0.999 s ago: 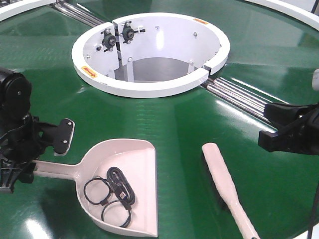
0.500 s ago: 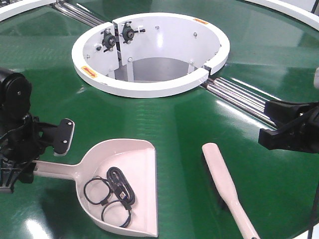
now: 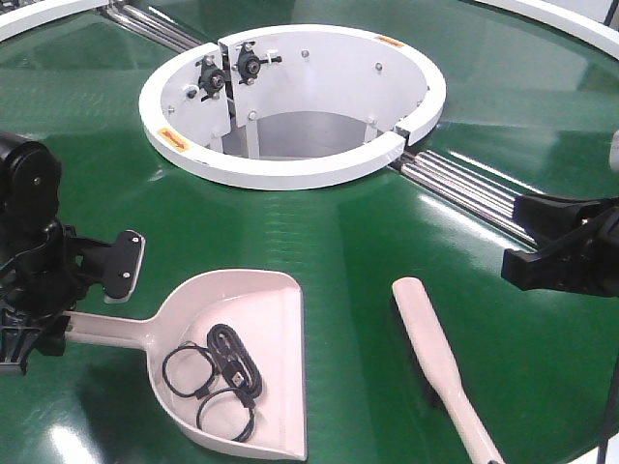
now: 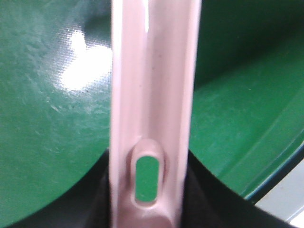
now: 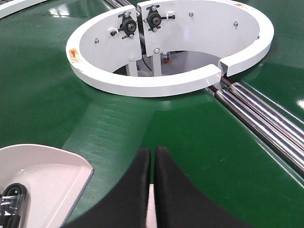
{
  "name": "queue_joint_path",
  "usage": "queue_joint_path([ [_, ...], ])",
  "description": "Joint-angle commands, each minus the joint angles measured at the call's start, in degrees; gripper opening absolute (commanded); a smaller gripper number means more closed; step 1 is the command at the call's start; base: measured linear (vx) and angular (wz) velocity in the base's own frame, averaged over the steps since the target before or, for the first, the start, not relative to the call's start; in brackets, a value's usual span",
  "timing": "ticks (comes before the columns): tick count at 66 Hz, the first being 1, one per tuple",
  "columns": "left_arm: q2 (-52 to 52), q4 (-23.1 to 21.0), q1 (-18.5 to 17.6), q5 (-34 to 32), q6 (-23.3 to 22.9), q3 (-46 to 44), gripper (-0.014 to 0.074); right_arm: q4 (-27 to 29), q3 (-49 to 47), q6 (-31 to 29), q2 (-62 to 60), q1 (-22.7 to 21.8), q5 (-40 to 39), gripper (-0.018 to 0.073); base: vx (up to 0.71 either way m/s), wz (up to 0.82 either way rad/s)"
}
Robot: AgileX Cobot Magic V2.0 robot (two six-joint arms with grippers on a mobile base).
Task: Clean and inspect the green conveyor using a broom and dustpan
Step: 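Open the left gripper off the dustpan handle and withdraw the left arm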
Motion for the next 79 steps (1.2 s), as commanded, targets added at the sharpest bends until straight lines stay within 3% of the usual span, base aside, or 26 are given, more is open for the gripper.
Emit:
queue_joint_path([
  [1, -2.6, -0.7, -0.5, 1.6, -0.3, -1.6, 0.0042, -0.1, -1.6, -0.4, -0.6, -0.1, -4.4, -0.0010, 0.00, 0.00],
  [14, -2.6, -0.7, -0.5, 1.6, -0.5, -1.6, 0.0149, -0.1, -1.6, -0.4, -0.6, -0.1, -4.4, -0.0010, 0.00, 0.00],
  [27, -2.7, -1.2, -0.5, 1.6, -2.1, -1.6, 0.0377, 0.0, -1.6, -0.4, -0.6, -0.1, -4.4, -0.0010, 0.00, 0.00],
  [38, -2.7, -1.1, -0.5, 1.1, -11.1, -1.6, 0.0567, 0.1, -1.6, -0.4, -0.6, -0.1, -4.2, -0.0010, 0.00, 0.00],
  [44, -2.7, -1.1, -0.5, 1.1, -14.0, -1.6, 0.0621, 0.1, -1.6, -0.4, -0.6, -0.1, -4.1, -0.0010, 0.00, 0.00],
  [79, -16.3, -0.8, -0.5, -3.2, -15.9, -1.6, 0.0573, 0.7, -1.6, 0.0, -0.6, -0.1, -3.9, -0.0001, 0.00, 0.00],
])
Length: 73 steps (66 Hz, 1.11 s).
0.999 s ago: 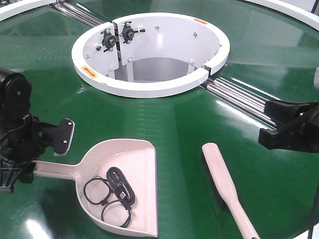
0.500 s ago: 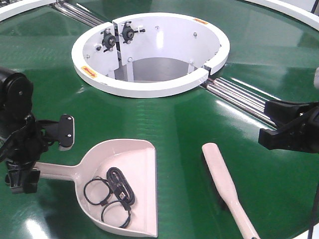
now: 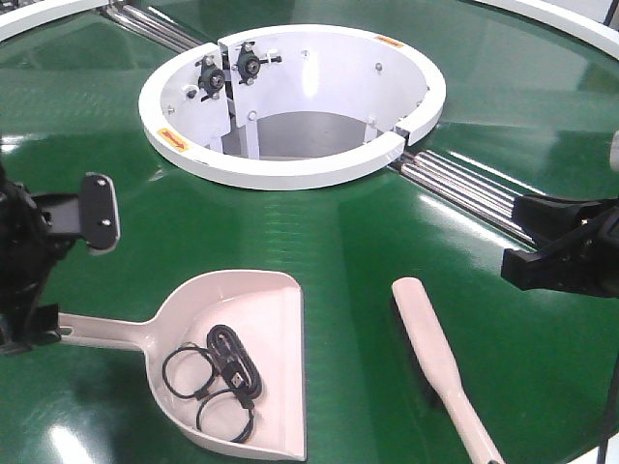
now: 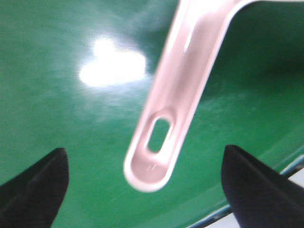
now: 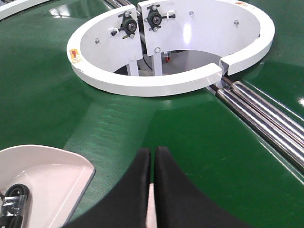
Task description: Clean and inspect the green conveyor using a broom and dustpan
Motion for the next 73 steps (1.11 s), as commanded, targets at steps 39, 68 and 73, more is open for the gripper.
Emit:
queue_joint_path([
  [39, -29.4, -0.3, -0.2, -34.0, -45.0, -0.8, -0.0025, -0.9, -1.7, -1.6, -7.0, -0.1, -5.9, 0.0004, 0.00, 0.00],
  [68, -51.2, -7.6, -0.2, -58.3, -51.0, 35.4, -0.0024, -0.9, 20.8, -2.1, -10.4, -0.1, -26.0, 0.0004, 0.00, 0.00],
  [73, -53.5, -7.6, -0.2, -61.5, -51.0, 41.9, -0.0024, -0.9, 22.5, -2.1, -10.4, -0.1, -26.4, 0.0004, 0.00, 0.00],
])
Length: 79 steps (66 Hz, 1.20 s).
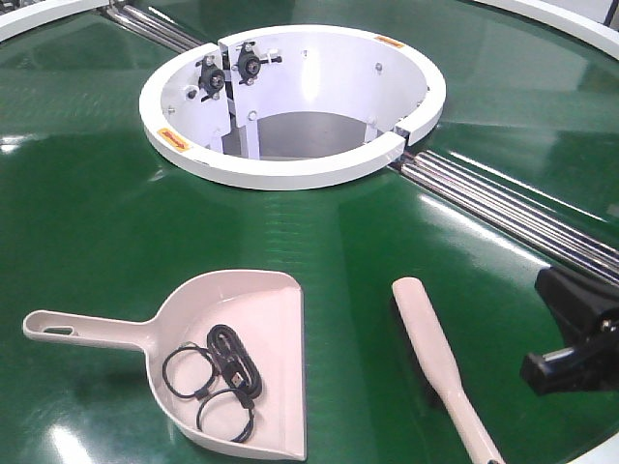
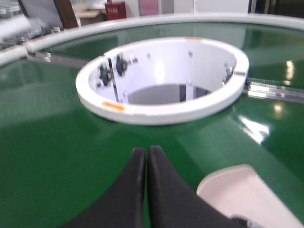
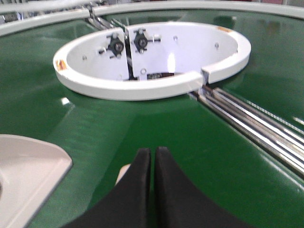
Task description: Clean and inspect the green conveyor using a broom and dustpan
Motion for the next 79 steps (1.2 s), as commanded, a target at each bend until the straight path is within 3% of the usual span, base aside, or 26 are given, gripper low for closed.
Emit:
queue_joint_path([
  [1, -2.3, -1.1, -0.2, -8.3, -0.7, 4.6, -0.0024, -0.4, 0.4, -0.5, -0.3, -0.1, -6.1, 0.0004, 0.00, 0.00],
  [12, -3.1, -1.1, -0.2, -14.2, -0.7, 10.8, -0.0024, -0.2, 0.6, -0.5, -0.3, -0.1, -5.8, 0.0004, 0.00, 0.00],
  [66, -3.3, -1.1, -0.2, -13.8, -0.7, 10.9, -0.0024, -0.2, 0.6, -0.5, -0.3, -0.1, -5.9, 0.0004, 0.00, 0.00],
  [79, -8.4, -1.2, 3.3, -9.0, -0.7, 10.9, -0.0022, -0.2, 0.6, -0.4, -0.3, -0.1, -5.9, 0.0004, 0.00, 0.00],
])
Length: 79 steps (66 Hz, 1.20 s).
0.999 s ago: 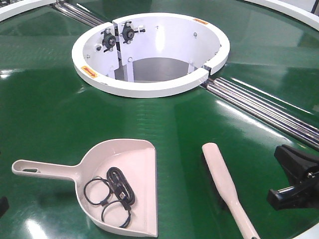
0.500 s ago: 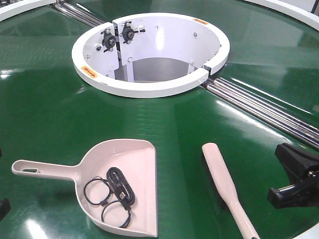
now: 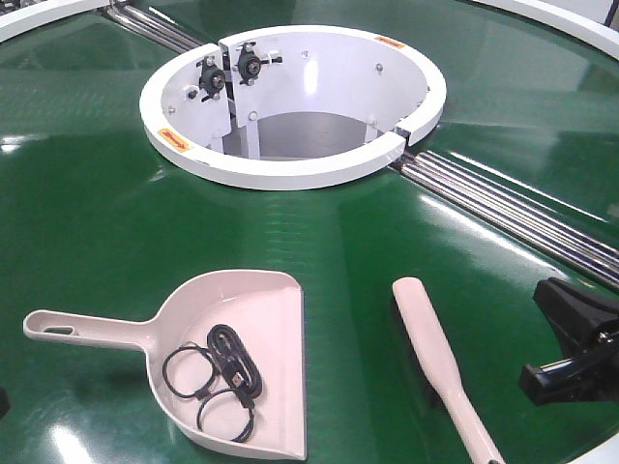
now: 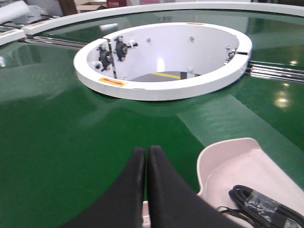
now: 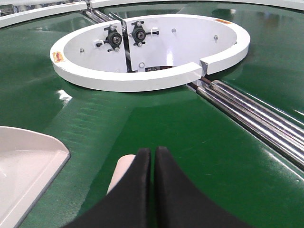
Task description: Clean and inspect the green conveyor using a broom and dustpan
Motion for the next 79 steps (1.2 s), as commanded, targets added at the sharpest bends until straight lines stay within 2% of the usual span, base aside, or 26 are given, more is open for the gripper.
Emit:
queue_joint_path([
  [1, -2.7, -0.5, 2.2, -1.1, -0.6, -1.4, -0.0022, -0.3, -1.6, -0.4, -0.3, -0.1, -4.3, 0.0004, 0.00, 0.00],
  [11, -8.2, -0.8, 7.9, 2.3, -0.6, -1.2, -0.0022, -0.3, -1.6, -0.4, -0.3, -0.1, -4.3, 0.0004, 0.00, 0.00],
  [15, -10.3, -2.4, 10.0, 2.2, -0.6, 0.1, -0.0022, -0.3, -1.6, -0.4, -0.3, -0.1, -4.3, 0.0004, 0.00, 0.00],
  [21, -14.1, -5.1, 12.5, 1.3, -0.6, 4.0, -0.0022, -0.3, -1.6, -0.4, -0.3, -0.1, -4.3, 0.0004, 0.00, 0.00],
  [27, -18.9, -5.0, 13.8, -0.5, -0.6, 9.6, -0.0022, -0.3, -1.6, -0.4, -0.3, -0.1, -4.3, 0.0004, 0.00, 0.00],
  [39, -27.8, -4.5, 14.6, -8.3, -0.6, 21.2, -0.0022, -0.3, -1.6, -0.4, -0.3, -0.1, -4.3, 0.0004, 0.00, 0.00],
  [43, -29.8, -4.4, 14.6, -3.2, -0.6, 20.6, -0.0022, -0.3, -1.6, -0.4, -0.3, -0.1, -4.3, 0.0004, 0.00, 0.00],
  [79, -29.6, -4.6, 14.5, -2.0, -0.6, 20.6, -0.0022, -0.2, -1.6, -0.3, -0.3, -0.1, -4.4, 0.0004, 0.00, 0.00],
])
